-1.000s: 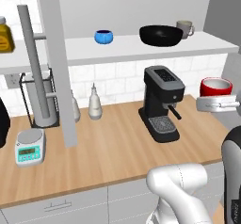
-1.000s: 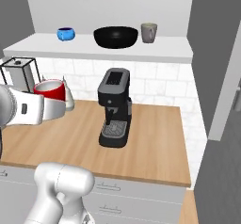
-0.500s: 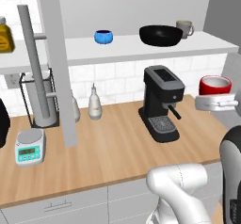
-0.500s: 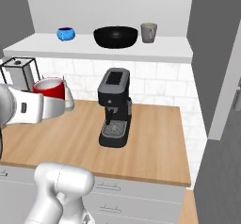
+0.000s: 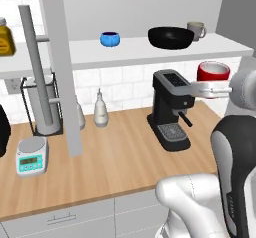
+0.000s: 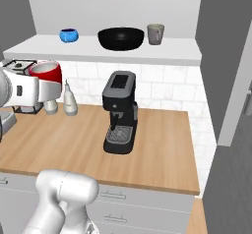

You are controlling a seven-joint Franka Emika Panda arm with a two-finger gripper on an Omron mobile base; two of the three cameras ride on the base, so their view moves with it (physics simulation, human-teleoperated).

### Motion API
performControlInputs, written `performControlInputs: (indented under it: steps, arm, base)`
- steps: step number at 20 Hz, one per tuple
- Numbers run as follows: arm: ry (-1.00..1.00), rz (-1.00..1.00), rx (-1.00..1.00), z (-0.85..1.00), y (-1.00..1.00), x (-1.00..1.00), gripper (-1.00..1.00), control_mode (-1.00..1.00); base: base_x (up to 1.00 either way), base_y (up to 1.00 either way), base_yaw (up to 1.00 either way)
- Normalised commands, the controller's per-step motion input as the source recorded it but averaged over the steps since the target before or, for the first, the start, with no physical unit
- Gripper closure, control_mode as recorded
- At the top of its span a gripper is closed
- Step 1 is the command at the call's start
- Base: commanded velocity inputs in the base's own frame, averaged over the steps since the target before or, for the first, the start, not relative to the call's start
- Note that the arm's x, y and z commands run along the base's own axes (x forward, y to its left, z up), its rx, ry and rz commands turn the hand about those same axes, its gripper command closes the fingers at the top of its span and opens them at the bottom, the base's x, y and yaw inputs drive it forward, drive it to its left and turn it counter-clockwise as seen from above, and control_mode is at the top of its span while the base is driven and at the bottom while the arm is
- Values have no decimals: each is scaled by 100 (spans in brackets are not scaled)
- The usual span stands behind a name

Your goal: Gather all objects into one cabinet and sort the glasses and bowls to opposite sides.

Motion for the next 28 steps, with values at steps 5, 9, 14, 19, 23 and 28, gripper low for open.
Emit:
performControlInputs:
  steps: [5, 9, 14, 19, 23, 28]
  arm:
    - [0, 0, 3, 45, 21, 36, 100, -100]
    - [0, 0, 6, 31, 16, 23, 100, -100]
    - [0, 5, 6, 13, 19, 26, 100, -100]
    - [0, 10, 0, 0, 52, 35, 100, -100]
    - [0, 12, 0, 1, 61, 34, 100, -100]
    - [5, 11, 0, 0, 67, 51, 100, -100]
  base:
    - [0, 0, 0]
    - [0, 0, 0]
    - [0, 0, 0]
    - [0, 0, 0]
    - [0, 0, 0]
    - [0, 0, 0]
